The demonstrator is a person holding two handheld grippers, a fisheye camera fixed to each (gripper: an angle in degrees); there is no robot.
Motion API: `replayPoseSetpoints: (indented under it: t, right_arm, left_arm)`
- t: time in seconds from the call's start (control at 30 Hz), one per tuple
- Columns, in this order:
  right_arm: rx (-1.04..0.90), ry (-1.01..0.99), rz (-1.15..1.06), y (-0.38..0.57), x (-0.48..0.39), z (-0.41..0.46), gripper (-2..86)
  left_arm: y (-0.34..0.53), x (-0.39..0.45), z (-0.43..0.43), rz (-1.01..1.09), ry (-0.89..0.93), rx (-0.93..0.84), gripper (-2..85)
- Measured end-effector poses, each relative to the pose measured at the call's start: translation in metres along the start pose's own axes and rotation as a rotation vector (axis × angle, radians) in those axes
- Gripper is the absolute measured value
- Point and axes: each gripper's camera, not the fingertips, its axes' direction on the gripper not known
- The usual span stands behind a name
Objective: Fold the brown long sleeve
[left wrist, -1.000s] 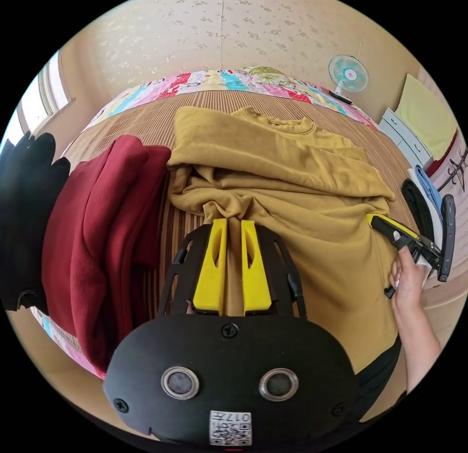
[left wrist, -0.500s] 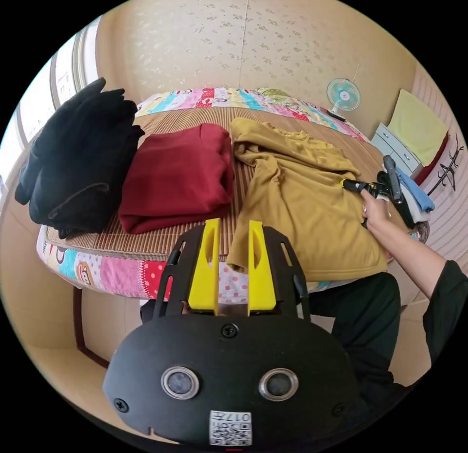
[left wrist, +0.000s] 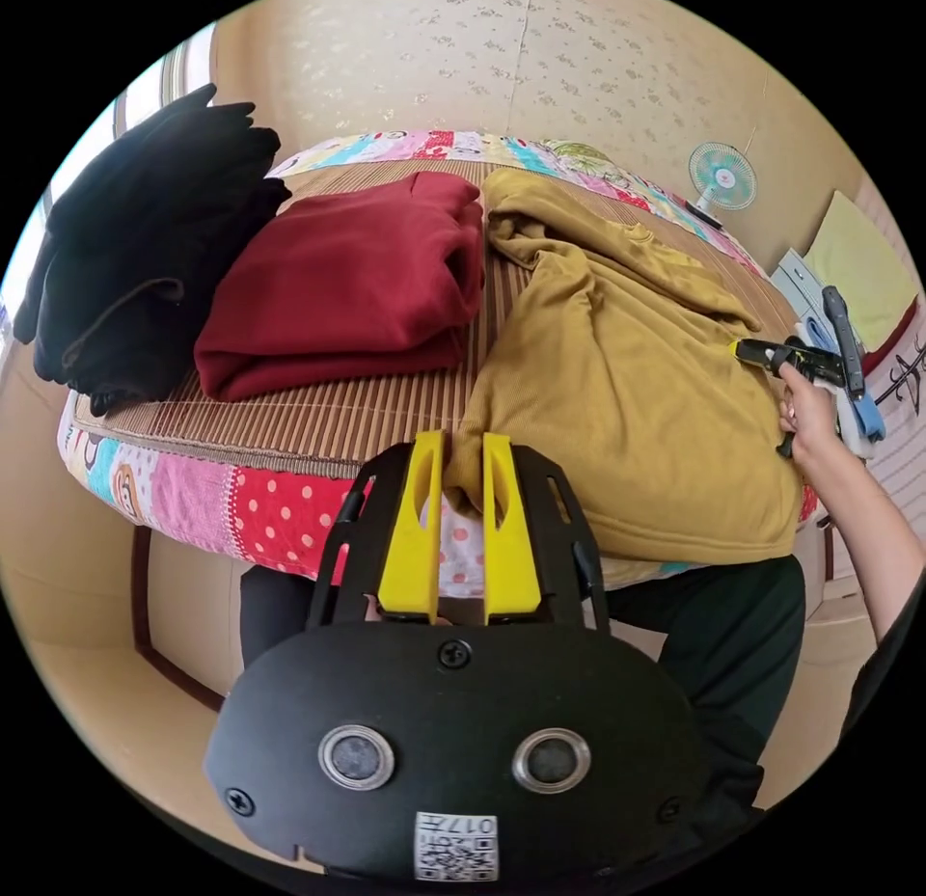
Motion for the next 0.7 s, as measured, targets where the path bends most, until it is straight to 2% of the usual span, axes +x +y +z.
replayPoseSetpoints:
  t: [0.1,0.2,0.3,0.43,0.63,0.7]
  right_arm:
    - [0.134,0.075,-0.083,0.034,-0.015,-0.031,1.0]
    - [0.207,0.001,-0.118,0.084,-0.011,-0.057,1.3]
    - [0.237,-0.131,-0.051,0.137,0.019,-0.080,2.2]
    - [0.283,-0.201,0.059,0.190,0.070,-0.104,5.5]
    - [0.187,-0.218,0.223,0.236,0.148,-0.097,10.5]
    - [0.047,-0.301,0.267,0.243,0.171,-0.070,9.0]
  left_arm:
    - [0.002,-0.010,-0.001,-0.014,0.019,0.008,6.5]
    - [0.004,-0.021,-0.001,-0.006,0.031,0.026,6.5]
    - [0.003,-0.033,0.000,0.000,0.048,0.033,6.5]
    - [0.000,-0.052,0.001,-0.004,0.075,0.034,6.4]
    - [-0.001,-0.076,0.002,-0.001,0.082,0.056,6.0]
    - [-0.004,-0.087,-0.001,-0.012,0.106,0.039,5.3]
